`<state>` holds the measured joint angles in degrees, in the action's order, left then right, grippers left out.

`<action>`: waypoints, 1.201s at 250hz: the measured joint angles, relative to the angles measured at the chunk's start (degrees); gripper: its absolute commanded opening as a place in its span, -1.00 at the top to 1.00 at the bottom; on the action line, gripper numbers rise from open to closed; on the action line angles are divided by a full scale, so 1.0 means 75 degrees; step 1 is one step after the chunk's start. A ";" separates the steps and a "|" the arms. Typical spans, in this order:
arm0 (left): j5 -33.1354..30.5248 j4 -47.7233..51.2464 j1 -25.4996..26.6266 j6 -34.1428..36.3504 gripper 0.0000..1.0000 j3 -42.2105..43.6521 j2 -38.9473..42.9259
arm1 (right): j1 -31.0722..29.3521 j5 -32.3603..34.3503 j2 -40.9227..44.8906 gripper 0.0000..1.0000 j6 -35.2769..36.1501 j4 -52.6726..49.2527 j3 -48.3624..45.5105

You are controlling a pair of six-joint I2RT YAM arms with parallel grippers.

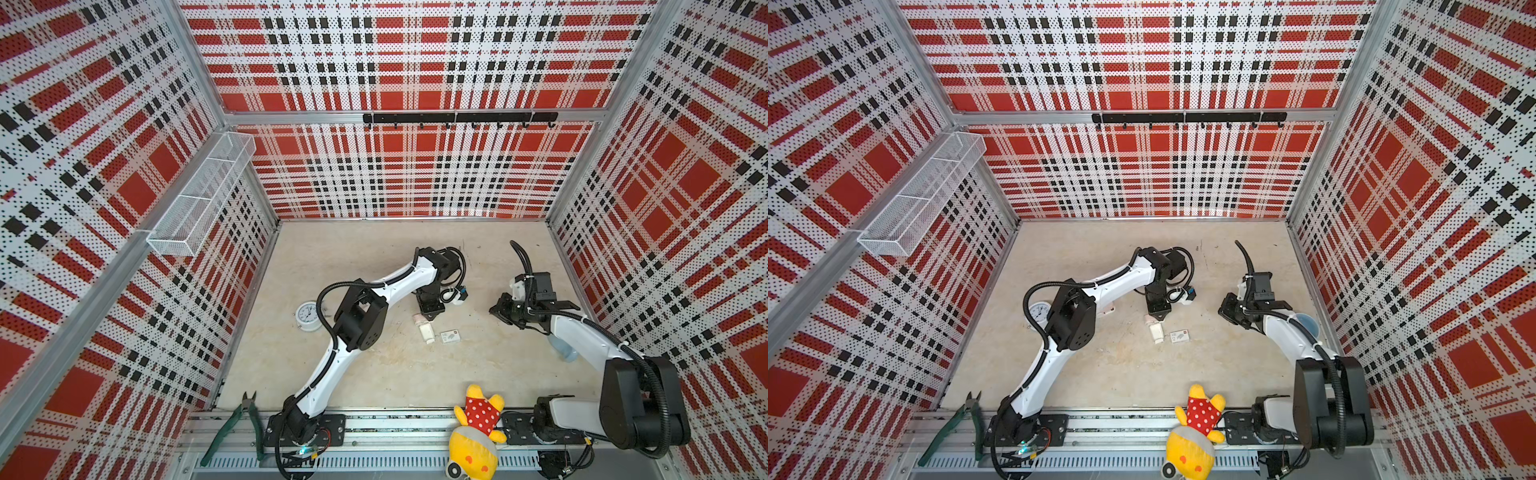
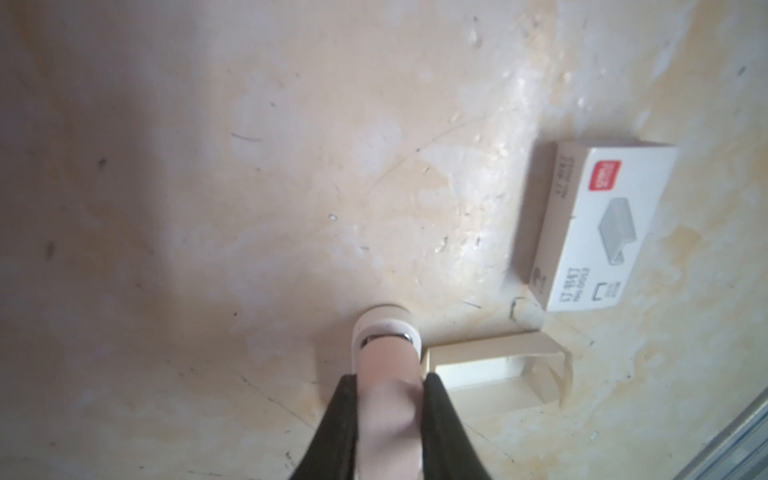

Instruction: Load the staples into the stapler

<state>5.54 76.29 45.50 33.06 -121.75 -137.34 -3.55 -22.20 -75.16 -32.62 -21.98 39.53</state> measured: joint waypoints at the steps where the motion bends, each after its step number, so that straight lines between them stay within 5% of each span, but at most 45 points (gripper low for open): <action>1: -0.0003 -0.0003 0.0000 0.0000 0.80 0.0006 0.0006 | 0.0000 0.0000 0.0000 0.85 0.0000 0.0000 0.0000; 95: -0.0335 -0.0187 -0.0006 0.0003 0.75 0.0280 0.0187 | 0.0000 0.0003 0.0000 0.85 -0.0029 0.0000 0.0000; 239: -0.0551 -0.0746 -0.0140 0.0003 0.28 0.1008 0.0548 | 0.0000 0.0149 0.0087 0.83 -0.0061 -0.0017 0.0000; 300: -0.0589 -0.0962 -0.0154 0.0026 -0.08 0.1376 0.0702 | 0.0000 0.0178 0.0087 0.81 -0.0082 -0.0015 0.0000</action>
<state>1.13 69.08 44.34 33.26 -111.44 -132.07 -3.55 -20.86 -74.50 -33.23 -22.09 39.53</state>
